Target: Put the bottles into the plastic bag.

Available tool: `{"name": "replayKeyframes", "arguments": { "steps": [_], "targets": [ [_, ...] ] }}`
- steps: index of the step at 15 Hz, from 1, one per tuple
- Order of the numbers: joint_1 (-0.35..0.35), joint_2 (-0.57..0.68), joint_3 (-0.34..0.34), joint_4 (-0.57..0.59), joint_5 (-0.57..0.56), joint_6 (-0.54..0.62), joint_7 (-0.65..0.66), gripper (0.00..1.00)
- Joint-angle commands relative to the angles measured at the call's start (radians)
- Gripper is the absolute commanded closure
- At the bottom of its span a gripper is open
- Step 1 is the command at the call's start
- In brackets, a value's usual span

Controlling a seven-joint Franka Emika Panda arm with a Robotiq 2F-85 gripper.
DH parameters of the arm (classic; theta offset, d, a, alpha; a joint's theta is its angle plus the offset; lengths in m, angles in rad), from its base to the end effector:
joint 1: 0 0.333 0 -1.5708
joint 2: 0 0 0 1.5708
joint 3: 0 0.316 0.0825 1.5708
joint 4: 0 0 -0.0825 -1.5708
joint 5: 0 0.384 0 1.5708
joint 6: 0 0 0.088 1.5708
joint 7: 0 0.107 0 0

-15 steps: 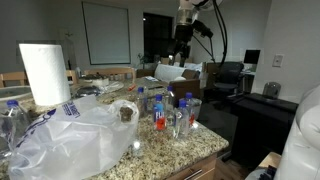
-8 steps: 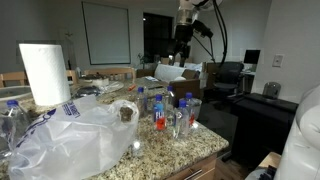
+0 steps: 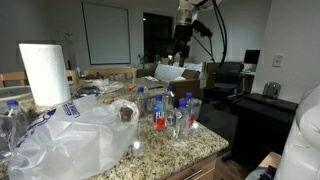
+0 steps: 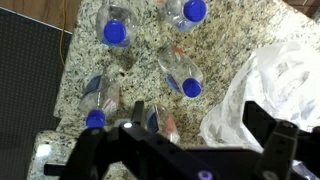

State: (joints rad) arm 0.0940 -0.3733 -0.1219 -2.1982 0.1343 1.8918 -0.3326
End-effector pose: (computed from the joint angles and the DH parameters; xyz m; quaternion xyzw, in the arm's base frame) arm 0.4496 -0.0081 0.5395 -0.9865 -0.1356 -0.0463 0.0795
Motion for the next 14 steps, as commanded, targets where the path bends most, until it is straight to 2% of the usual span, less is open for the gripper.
{"name": "replayKeyframes", "arguments": {
  "steps": [1,5,8,10,14],
  "targets": [
    [-0.004,0.013,0.041,-0.013,0.055,0.097,0.044,0.0],
    [0.012,0.07,0.095,-0.05,0.131,0.244,0.118,0.0],
    [-0.002,0.152,0.13,-0.071,0.108,0.319,0.219,0.0],
    [-0.02,0.201,0.14,-0.079,0.072,0.344,0.302,0.0],
    [-0.028,0.296,0.142,-0.064,0.054,0.328,0.379,0.0]
  ]
}}
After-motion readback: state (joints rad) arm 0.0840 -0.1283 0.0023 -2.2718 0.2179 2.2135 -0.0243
